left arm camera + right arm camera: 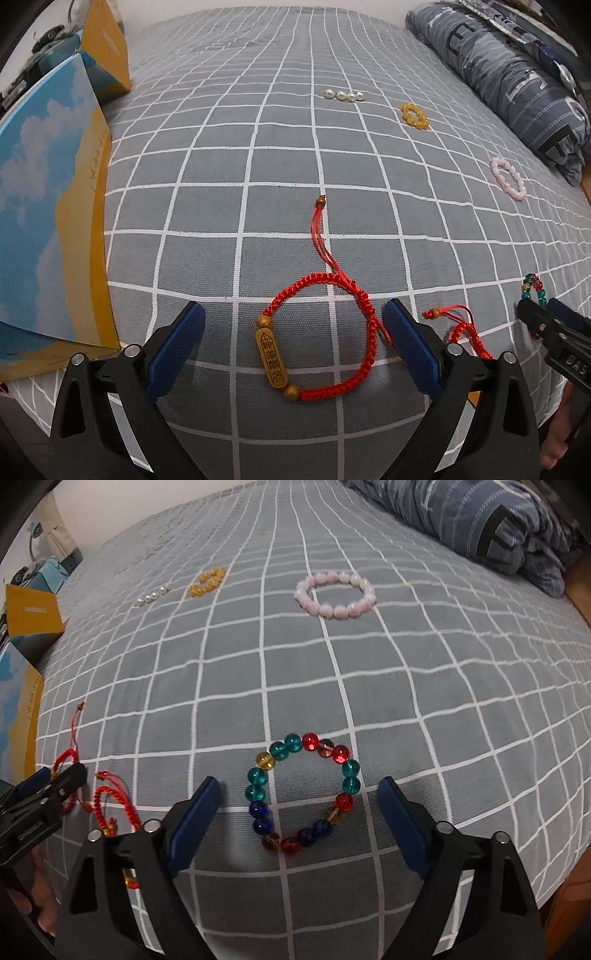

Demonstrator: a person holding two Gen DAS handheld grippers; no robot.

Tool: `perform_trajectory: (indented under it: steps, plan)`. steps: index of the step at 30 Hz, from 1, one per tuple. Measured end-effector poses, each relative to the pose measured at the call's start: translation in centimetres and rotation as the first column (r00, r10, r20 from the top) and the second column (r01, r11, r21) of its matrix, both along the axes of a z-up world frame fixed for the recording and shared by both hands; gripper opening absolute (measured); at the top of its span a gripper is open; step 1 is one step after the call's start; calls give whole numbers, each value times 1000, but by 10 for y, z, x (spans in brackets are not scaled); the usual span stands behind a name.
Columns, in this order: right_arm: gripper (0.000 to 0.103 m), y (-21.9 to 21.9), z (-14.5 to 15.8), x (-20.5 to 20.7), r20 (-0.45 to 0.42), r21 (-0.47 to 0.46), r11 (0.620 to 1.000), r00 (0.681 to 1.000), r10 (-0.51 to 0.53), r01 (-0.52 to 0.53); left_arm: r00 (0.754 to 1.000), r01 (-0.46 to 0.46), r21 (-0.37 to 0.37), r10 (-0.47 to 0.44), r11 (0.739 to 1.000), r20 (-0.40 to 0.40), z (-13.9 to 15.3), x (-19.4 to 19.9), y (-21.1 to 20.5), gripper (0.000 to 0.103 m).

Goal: Organize jewelry
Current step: 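Grasp the red string bracelet with left tool while right tool grasps multicolour bead bracelet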

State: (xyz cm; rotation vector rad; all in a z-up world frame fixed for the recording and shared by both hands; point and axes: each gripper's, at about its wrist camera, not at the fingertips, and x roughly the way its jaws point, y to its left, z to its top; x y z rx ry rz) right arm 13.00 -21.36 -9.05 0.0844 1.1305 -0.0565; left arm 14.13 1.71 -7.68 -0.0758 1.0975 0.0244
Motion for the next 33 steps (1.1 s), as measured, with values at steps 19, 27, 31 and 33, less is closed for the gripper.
perform_trajectory:
  steps: [19, 27, 31, 33]
  plan:
    - [18, 6, 1, 3, 8, -35, 999, 1000, -23, 23, 1000, 17, 25, -17, 1000, -7, 10, -7, 1, 19]
    - [18, 6, 4, 1, 19, -45, 998, 999, -32, 33, 998, 60, 54, -62, 997, 33, 22, -15, -5, 12]
    - [18, 6, 6, 1, 21, -44, 998, 999, -33, 34, 997, 61, 51, -63, 997, 41, 24, -16, -5, 12]
    - [18, 6, 8, 0, 24, -42, 999, 999, -33, 34, 997, 61, 50, -63, 997, 43, 25, -16, -4, 12]
